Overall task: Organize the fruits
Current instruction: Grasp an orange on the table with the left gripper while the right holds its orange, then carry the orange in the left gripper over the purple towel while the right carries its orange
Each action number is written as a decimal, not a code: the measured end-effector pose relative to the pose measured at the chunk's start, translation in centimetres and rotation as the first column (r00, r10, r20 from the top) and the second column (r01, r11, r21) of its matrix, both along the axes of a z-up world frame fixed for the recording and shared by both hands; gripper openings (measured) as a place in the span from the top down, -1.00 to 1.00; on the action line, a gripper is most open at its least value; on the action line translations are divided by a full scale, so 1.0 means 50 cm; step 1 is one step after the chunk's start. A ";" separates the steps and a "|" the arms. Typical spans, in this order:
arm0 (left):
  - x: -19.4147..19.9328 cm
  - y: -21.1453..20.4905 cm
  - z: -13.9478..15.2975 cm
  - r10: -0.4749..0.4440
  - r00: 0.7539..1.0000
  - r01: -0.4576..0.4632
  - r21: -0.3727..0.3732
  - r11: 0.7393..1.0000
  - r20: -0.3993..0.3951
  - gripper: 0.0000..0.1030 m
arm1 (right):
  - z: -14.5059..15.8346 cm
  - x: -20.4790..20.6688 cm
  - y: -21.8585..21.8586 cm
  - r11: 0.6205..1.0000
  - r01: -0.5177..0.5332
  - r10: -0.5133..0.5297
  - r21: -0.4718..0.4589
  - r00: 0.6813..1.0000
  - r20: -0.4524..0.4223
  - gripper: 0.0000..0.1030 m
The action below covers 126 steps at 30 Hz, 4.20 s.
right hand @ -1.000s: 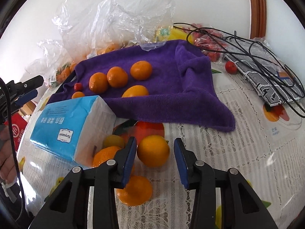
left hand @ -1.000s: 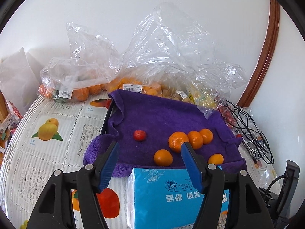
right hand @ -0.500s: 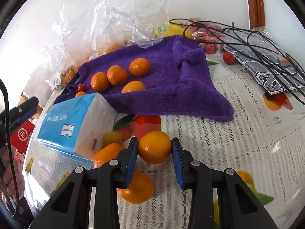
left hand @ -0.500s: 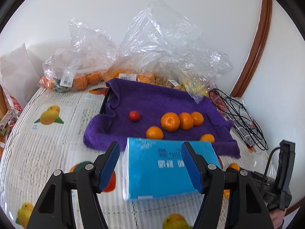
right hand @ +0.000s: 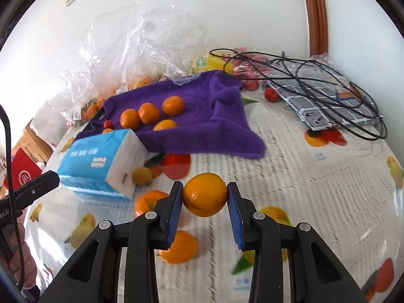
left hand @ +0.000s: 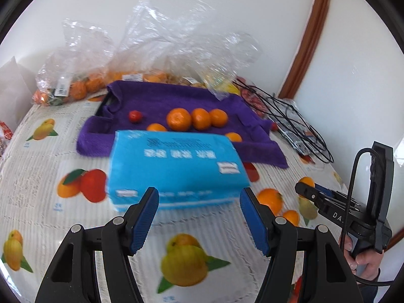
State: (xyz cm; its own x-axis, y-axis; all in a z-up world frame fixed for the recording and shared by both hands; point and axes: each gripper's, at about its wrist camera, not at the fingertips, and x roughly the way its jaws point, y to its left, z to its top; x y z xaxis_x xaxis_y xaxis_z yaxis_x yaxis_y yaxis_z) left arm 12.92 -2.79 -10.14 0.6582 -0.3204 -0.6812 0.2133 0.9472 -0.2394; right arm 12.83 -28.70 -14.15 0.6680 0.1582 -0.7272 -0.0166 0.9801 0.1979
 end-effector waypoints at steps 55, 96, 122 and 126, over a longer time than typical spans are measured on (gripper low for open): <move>-0.027 -0.273 -0.095 -0.314 0.945 0.317 0.030 0.948 -0.090 0.37 | -0.024 -0.101 -0.153 0.993 0.109 -0.110 -0.037 0.994 -0.001 0.32; 0.114 0.093 0.052 0.101 0.994 -0.101 -0.010 0.995 0.048 0.37 | 0.128 0.109 0.155 0.994 -0.101 0.107 -0.044 0.980 0.170 0.32; 0.238 0.166 -0.001 0.180 0.984 -0.180 -0.006 0.984 0.003 0.37 | 0.076 0.252 0.160 0.995 -0.098 0.102 -0.031 0.982 0.157 0.32; 0.243 0.161 -0.012 0.170 0.985 -0.170 0.003 0.985 -0.012 0.38 | 0.072 0.252 0.147 0.996 -0.069 0.079 -0.063 0.983 0.167 0.32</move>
State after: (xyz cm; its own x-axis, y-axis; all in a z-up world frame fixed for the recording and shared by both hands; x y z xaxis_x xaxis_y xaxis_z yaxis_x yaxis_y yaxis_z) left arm 25.10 5.25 -10.76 0.6947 -0.2034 -0.6899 0.0461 0.9698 -0.2395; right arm 25.41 -21.36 -10.56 0.7700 0.1740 -0.6138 -0.1183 0.9844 0.1305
